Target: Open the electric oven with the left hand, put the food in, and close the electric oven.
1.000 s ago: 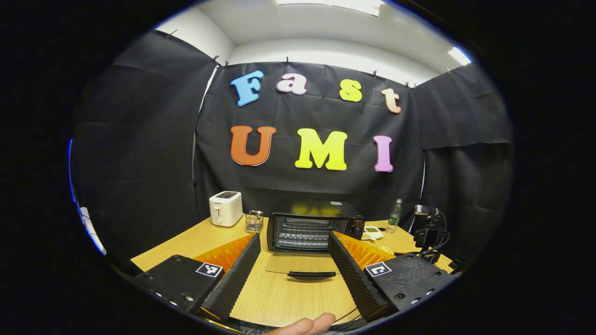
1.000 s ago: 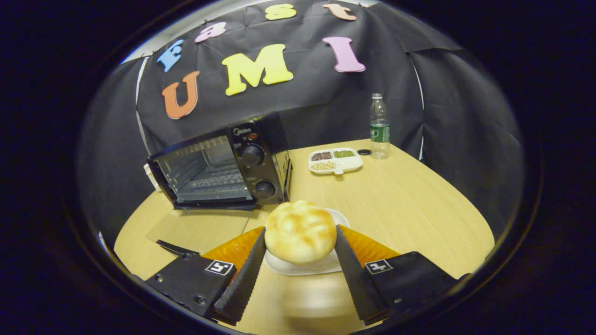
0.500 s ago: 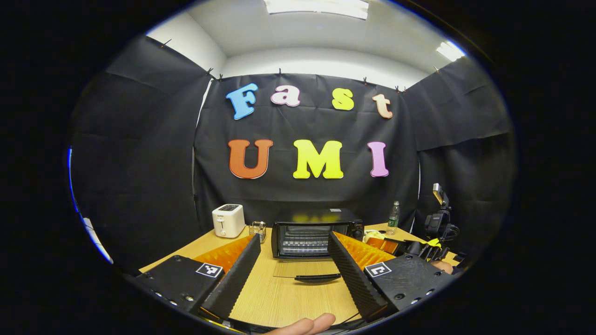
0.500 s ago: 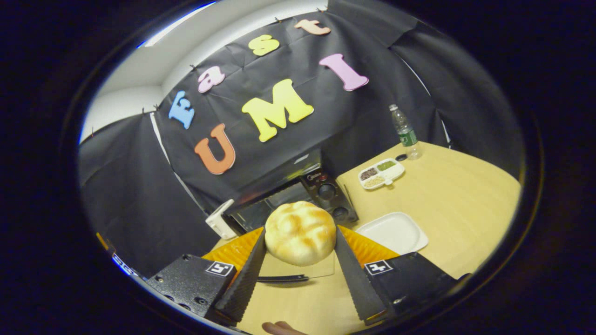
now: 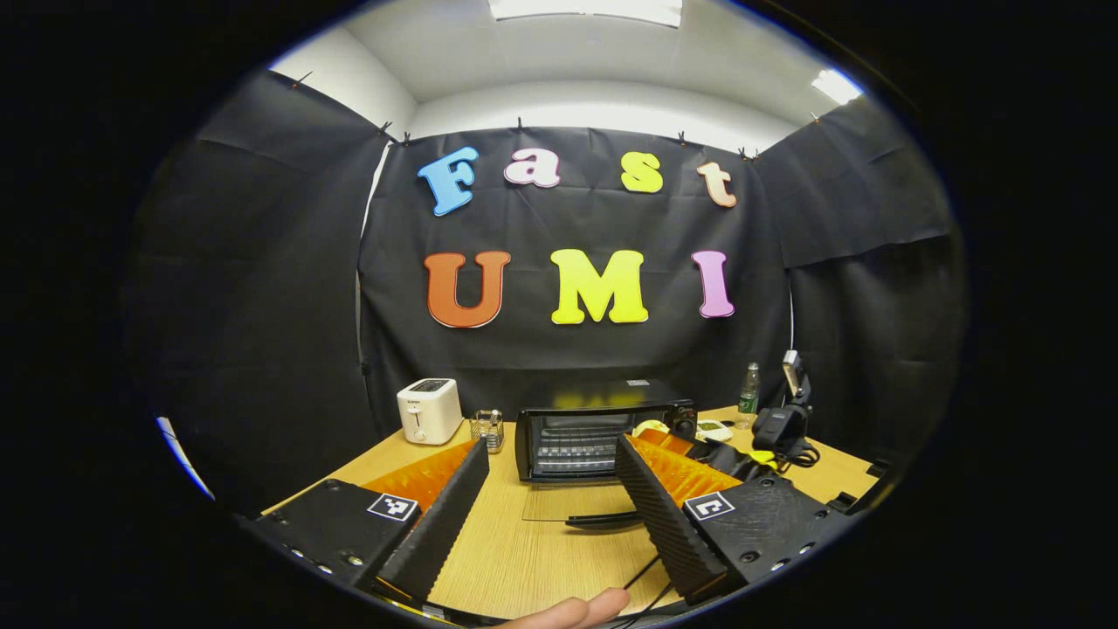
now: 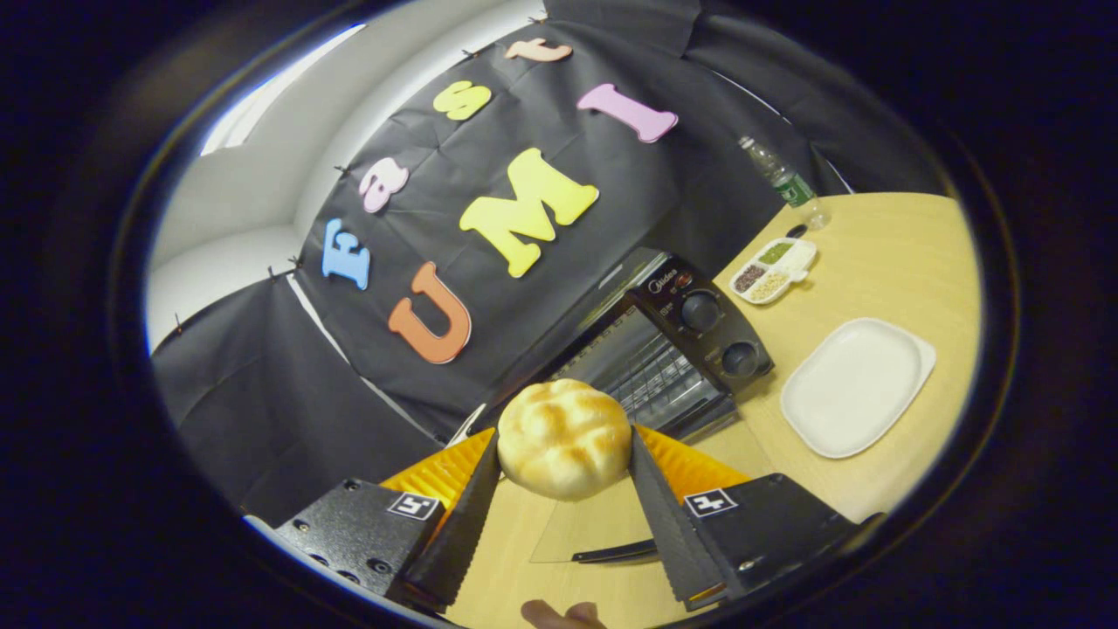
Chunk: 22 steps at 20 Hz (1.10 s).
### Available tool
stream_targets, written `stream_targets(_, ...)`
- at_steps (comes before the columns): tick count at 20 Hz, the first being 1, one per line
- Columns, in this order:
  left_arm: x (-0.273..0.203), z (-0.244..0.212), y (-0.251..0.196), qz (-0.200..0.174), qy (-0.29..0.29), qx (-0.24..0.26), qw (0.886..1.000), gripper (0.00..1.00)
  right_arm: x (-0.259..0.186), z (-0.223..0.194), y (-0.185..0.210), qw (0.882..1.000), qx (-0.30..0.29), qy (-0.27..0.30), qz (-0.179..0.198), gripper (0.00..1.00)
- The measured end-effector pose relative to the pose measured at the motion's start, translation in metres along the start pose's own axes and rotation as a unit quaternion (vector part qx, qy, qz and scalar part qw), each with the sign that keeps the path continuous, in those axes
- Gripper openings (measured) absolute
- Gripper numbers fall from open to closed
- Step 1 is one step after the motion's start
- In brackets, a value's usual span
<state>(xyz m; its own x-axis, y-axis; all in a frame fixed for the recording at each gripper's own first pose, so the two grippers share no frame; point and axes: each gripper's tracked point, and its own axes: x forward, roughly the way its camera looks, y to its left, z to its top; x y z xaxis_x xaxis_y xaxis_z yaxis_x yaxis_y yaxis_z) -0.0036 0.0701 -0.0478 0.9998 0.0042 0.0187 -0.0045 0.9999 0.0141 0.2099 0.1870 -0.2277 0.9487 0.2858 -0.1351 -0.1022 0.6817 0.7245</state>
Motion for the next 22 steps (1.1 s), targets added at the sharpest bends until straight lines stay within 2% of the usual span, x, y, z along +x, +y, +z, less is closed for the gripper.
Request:
stream_targets(4,0.018,-0.009,0.004,0.003,0.013,0.007,1.000,0.88,0.059,-0.006,-0.016,1.000,0.006,0.003,-0.026,0.85)
stream_targets(9,0.042,-0.018,0.004,-0.001,0.030,0.010,0.999,0.88,0.122,-0.012,-0.039,0.997,-0.043,-0.005,-0.065,0.85)
stream_targets(11,0.048,-0.017,0.004,-0.002,0.030,0.004,1.000,0.88,0.144,-0.014,-0.044,0.996,-0.071,-0.002,-0.058,0.86)
stream_targets(12,0.052,-0.018,0.006,-0.002,0.030,0.002,1.000,0.95,0.155,-0.018,-0.048,0.995,-0.079,0.000,-0.060,0.86)
stream_targets(14,0.059,-0.025,0.009,0.001,0.036,0.003,0.999,0.95,0.168,-0.013,-0.042,0.995,-0.088,-0.005,-0.048,0.86)
stream_targets(18,0.066,-0.036,0.019,0.014,0.047,0.011,0.999,0.95,0.187,-0.004,-0.045,0.991,-0.125,-0.017,-0.052,0.86)
stream_targets(22,0.072,-0.046,0.020,0.014,0.064,0.005,0.998,0.95,0.195,-0.004,-0.043,0.991,-0.126,-0.016,-0.048,0.86)
